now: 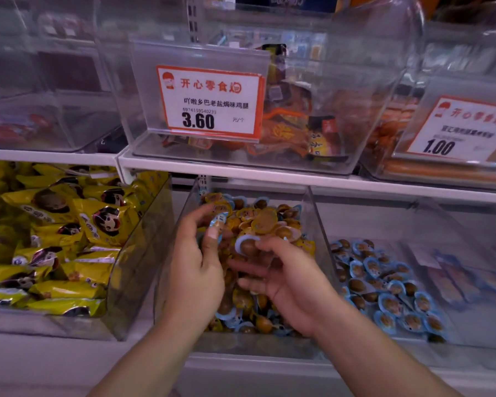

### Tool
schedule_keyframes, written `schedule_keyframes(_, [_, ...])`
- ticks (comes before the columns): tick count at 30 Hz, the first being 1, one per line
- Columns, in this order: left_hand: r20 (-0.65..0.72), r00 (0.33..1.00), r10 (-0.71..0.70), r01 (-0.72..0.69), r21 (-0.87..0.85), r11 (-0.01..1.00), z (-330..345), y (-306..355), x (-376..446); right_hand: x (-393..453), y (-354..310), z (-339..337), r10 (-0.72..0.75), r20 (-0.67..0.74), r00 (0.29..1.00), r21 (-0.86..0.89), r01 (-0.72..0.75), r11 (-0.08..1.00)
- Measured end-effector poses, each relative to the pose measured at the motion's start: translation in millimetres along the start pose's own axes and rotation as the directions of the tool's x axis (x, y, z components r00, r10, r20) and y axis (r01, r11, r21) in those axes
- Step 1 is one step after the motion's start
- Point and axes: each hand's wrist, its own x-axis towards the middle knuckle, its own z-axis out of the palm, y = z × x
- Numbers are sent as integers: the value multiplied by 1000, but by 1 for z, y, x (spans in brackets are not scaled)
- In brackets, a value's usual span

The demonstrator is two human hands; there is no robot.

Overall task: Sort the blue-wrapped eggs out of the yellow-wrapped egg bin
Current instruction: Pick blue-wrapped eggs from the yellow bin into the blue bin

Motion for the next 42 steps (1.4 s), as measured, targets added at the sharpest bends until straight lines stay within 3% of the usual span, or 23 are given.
schedule_keyframes(2, [60,991,116,-118,24,993,14,13,-12,-9,-3,1,112,113,987,188,-132,973])
schedule_keyframes(5, [233,946,225,-233,10,972,32,26,-24,-17,-11,1,85,121,989,301,-118,946])
schedule_keyframes(7, [306,934,184,-209,49,977,39,27,-24,-22,-15,0,72,90,993,277,-95,956])
schedule_keyframes(10, [402,879,256,-366,224,903,42,26,-25,-28,-17,-6,9,-20,1000,162,-6,987])
schedule_keyframes(14, [524,801,288,-346,13,938,38,24,-31,-32,-36,-27,-98,-147,984,151,121,981])
schedule_keyframes(18, [516,824,234,-281,13,960,30,16,-27,-29,-64,-61,-178,-196,964,172,212,962])
schedule_keyframes(20, [512,838,188,-301,146,942,22,7,-15,-21,-72,-85,-287,-302,909,-14,296,955])
schedule_keyframes(21, [522,834,179,-341,233,911,16,1,-9,-16,-75,-98,-362,-348,865,-198,310,930])
schedule_keyframes(23, [584,800,140,-419,376,826,2,-9,0,-8,-79,-124,-456,-358,815,-590,180,787])
schedule_keyframes(25, [646,760,69,-441,435,785,-12,-18,4,-2,-81,-146,-408,-339,848,-821,-55,569])
schedule_keyframes(28, [683,730,-30,-374,436,819,-31,-29,6,1,-77,-167,-400,-294,868,-908,-123,401])
schedule_keyframes(32, [794,571,-209,-484,531,695,-38,-36,6,-1,-75,-150,-580,-313,752,-849,52,525])
schedule_keyframes(35, [755,618,-220,-472,580,664,-34,-37,5,-12,-65,-113,-725,-163,669,-834,299,464])
schedule_keyframes(38, [704,697,-135,-454,580,676,-32,-34,3,-29,-44,-70,-761,127,637,-877,430,214])
schedule_keyframes(40, [683,727,-76,-423,533,733,-31,-33,1,-35,-31,-48,-604,394,693,-864,504,14])
schedule_keyframes(42, [654,756,-27,-401,495,771,-31,-32,0,-34,-19,-37,-293,515,806,-855,508,-106])
